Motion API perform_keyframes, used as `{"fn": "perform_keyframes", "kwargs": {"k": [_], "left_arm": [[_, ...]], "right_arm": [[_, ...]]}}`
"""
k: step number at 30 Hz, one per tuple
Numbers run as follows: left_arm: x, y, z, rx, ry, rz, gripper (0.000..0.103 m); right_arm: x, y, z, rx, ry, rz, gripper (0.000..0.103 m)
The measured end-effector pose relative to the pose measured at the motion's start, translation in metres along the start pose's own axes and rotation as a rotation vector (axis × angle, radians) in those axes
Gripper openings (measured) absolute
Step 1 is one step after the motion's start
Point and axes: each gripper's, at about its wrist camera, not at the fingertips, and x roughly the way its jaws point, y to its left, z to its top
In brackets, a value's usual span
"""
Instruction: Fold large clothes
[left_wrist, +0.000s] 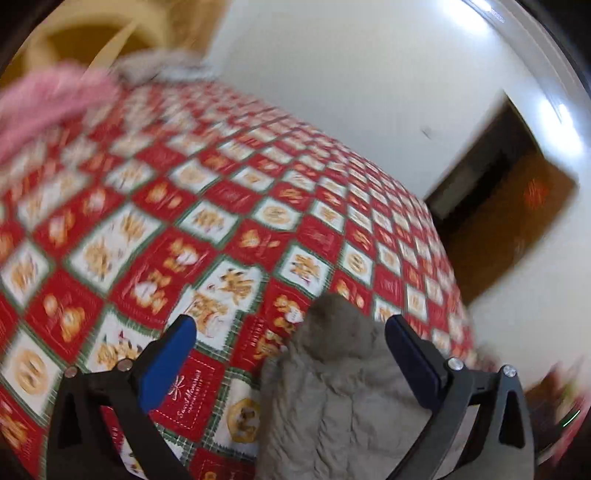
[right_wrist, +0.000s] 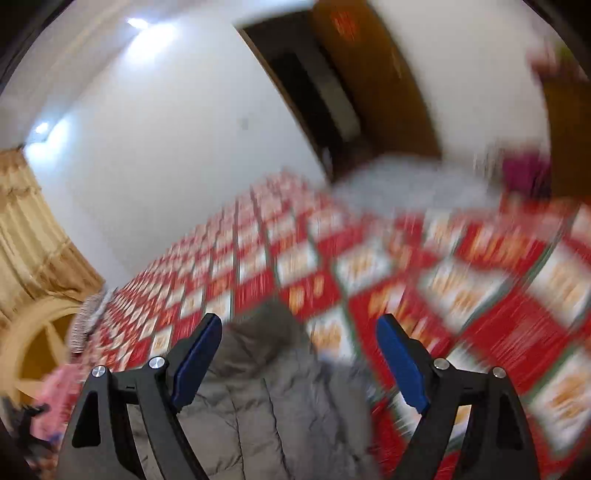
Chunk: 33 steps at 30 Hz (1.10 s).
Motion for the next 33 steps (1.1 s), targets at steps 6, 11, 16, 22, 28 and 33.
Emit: {"fn": "perform_keyframes", "kwargs": {"k": [6,11,16,22,28,33], "left_arm": [[0.039,-0.117,-0.053,0.299,0.04,-0.02,0.103],[0.09,-0.155,-0.068,0.445,-0.007,0.148,0.103],[0.133,-0.13,-0.074,0.455,0.019,0.262,0.103],[0.161,-0.093,-0.078,0.294,0.056,0.149,0.103],[0.179,-0.093,-0.081,0.274,0.056,0.166,0.103],[0.188,-0.095,-0.082,0.283,0.067,0.186,0.103]], "right_arm": [[0.008,0.12,-0.025,-0.373,0.185,0.165,0.055],[0.073,0.166,-0.065,-0.468,0.289,0.098,0.038],[0.128,0.156,-0.099,-0.531,0.309,-0.007,0.038],[0.157,0.128,-0.109,-0.401,0.334,0.028,0.038],[0.178,0.124,-0.118,-0.367,0.369,0.03,0.038],[0.184,0.12,-0.121,-0.353,0.376,0.025,0.038]]}}
